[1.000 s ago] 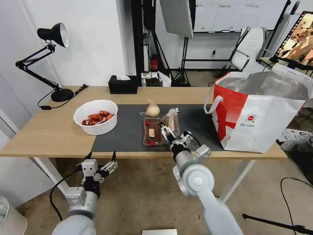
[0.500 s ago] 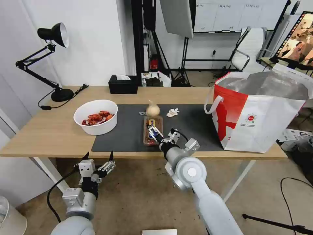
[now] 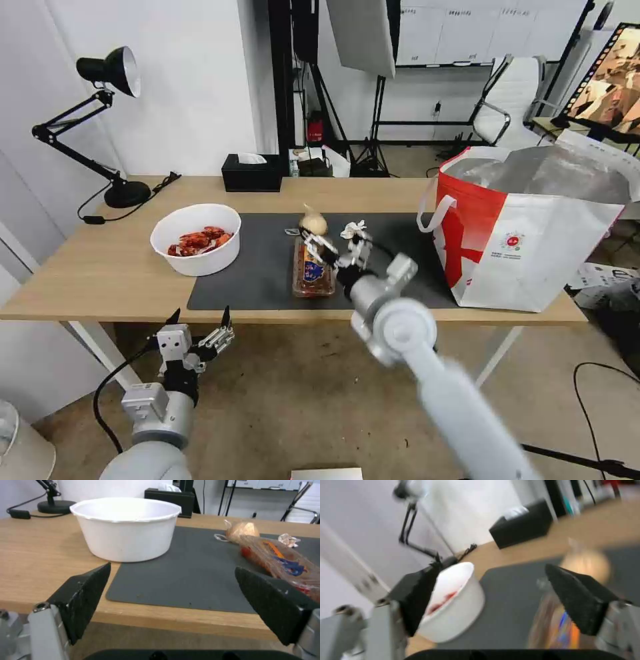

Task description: Pick up the trash from the table and place it into the takeout bag.

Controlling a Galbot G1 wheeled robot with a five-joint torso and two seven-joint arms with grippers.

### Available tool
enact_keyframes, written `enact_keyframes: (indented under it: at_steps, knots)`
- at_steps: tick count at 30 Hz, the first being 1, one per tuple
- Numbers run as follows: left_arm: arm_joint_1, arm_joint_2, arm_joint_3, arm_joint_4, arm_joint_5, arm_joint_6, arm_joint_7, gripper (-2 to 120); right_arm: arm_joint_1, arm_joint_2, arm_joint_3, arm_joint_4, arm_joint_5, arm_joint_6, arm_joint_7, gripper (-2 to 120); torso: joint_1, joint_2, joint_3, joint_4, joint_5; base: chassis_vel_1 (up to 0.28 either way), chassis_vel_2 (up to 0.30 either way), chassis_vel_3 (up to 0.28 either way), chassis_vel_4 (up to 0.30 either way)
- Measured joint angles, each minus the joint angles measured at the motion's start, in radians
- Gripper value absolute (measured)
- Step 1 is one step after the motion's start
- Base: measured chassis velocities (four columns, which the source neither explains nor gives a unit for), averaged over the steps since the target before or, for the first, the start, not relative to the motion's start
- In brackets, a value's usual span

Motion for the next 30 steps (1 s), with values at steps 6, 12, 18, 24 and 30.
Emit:
enact_keyframes:
  at_steps: [6,12,18,24,30]
  knots:
    - [-0.005,0.001,0.004,0.004,-0.025,0.004,-0.001,100,0.199,-0.091,-0.136,-0.188,-0.251,-0.013,-0.274,51,0.000,0.000,0.000,-0.0001,-0.0003,0.000,0.000,0.000,0.000]
    - [-0.023,0.010,0.009,0.011,-0.053,0.008,-0.001,100,0.250,-0.084,-0.194,-0.265,-0.331,-0.081,-0.300,34,0.000,0.000,0.000,0.0000,-0.0003,0.000,0.000,0.000,0.000]
    - [-0.059,0.035,0.014,0.016,-0.121,0.023,-0.001,100,0.251,-0.077,-0.195,-0.310,-0.362,-0.111,-0.289,13,0.000,0.000,0.000,-0.0001,-0.0001,0.000,0.000,0.000,0.000]
    - [-0.118,0.087,0.027,0.031,-0.236,0.034,-0.003,100,0.233,-0.080,-0.183,-0.328,-0.353,-0.112,-0.304,0,0.000,0.000,0.000,-0.0001,-0.0004,0.000,0.000,0.000,0.000]
    - [-0.189,0.175,0.053,0.039,-0.437,0.045,-0.020,100,0.238,-0.064,-0.192,-0.355,-0.338,-0.111,-0.320,0,0.000,0.000,0.000,0.0000,-0.0003,0.000,0.000,0.000,0.000]
